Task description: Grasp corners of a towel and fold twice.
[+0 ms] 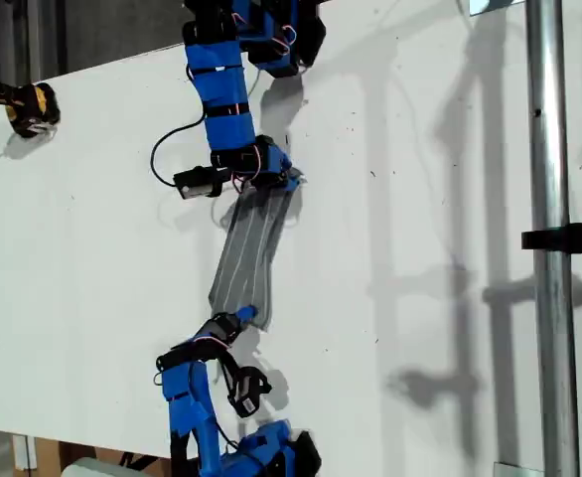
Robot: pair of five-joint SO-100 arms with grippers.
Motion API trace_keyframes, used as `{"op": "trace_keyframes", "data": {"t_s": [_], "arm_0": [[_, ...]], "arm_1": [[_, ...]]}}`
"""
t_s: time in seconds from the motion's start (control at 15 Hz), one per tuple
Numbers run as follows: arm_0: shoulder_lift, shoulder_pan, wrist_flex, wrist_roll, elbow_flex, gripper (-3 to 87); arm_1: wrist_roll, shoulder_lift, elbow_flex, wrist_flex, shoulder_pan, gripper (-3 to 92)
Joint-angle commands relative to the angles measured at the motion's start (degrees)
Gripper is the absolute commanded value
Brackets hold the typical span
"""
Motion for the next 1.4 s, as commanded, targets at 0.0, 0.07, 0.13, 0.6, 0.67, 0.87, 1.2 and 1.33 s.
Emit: {"op": "trace_keyframes", "data": {"t_s": [0.0, 0.07, 0.13, 0.6, 0.67, 0.87, 1.2, 1.33], "arm_0": [[8.0, -2.64, 5.45, -2.02, -3.52, 25.4], [11.78, -3.6, 6.86, -2.55, -3.6, 25.0], [15.64, -4.31, 8.53, -3.43, -3.52, 24.5], [57.92, 6.33, 1.32, -16.35, 24.35, 21.7], [65.92, 9.93, -2.11, -19.6, 31.9, 21.6], [91.41, 19.6, -9.05, -28.56, 53.7, 19.1], [115.31, 26.19, -5.8, -33.05, 67.68, 14.2], [115.31, 26.19, -5.01, -33.22, 67.94, 13.9]], "arm_1": [[0.53, 7.65, -8.79, 11.25, 0.0, 26.2], [0.09, 12.39, -10.72, 14.59, 0.35, 26.6], [0.09, 18.11, -10.99, 17.14, 0.97, 26.5], [20.92, 53.44, 17.05, 24.87, -4.22, 24.4], [25.31, 56.16, 21.09, 23.99, -7.65, 24.5], [32.26, 61.26, 33.66, 12.66, -13.89, 25.9], [23.2, 58.18, 41.22, -5.8, -2.29, 31.3], [18.81, 52.12, 40.43, -12.22, 4.04, 31.6]]}}
